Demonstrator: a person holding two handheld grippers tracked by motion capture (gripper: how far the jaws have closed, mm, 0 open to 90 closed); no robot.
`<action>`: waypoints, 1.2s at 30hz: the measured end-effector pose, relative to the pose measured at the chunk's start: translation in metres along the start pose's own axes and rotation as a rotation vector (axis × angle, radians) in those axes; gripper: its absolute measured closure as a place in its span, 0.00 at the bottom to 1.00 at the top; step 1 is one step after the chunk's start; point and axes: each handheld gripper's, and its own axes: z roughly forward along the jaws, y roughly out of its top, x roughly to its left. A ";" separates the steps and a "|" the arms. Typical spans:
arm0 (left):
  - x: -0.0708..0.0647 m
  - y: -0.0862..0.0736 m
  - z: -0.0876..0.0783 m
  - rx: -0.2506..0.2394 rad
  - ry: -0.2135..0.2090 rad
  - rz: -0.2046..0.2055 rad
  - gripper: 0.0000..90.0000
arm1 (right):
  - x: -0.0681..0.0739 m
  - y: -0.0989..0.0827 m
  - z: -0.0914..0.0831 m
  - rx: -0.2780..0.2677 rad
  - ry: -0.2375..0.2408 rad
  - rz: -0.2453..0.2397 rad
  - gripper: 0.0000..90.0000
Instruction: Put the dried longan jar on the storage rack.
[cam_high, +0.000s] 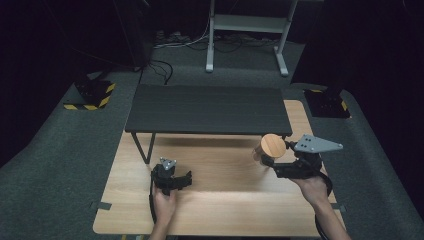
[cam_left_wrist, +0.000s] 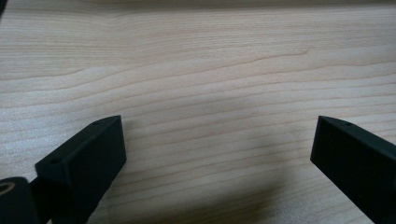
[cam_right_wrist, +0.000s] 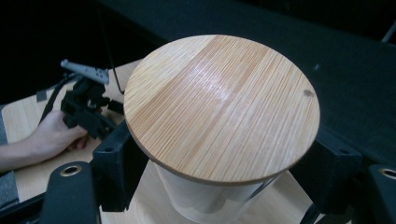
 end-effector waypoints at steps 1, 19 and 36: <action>0.000 0.000 0.000 0.000 0.000 0.000 0.04 | -0.002 0.005 0.000 -0.005 0.000 -0.002 0.28; 0.001 0.000 0.000 -0.001 -0.002 0.000 0.04 | -0.032 0.059 0.024 -0.004 -0.041 0.014 0.28; 0.001 0.000 0.000 -0.001 -0.003 0.000 0.04 | -0.049 0.088 0.066 0.086 -0.141 0.065 0.28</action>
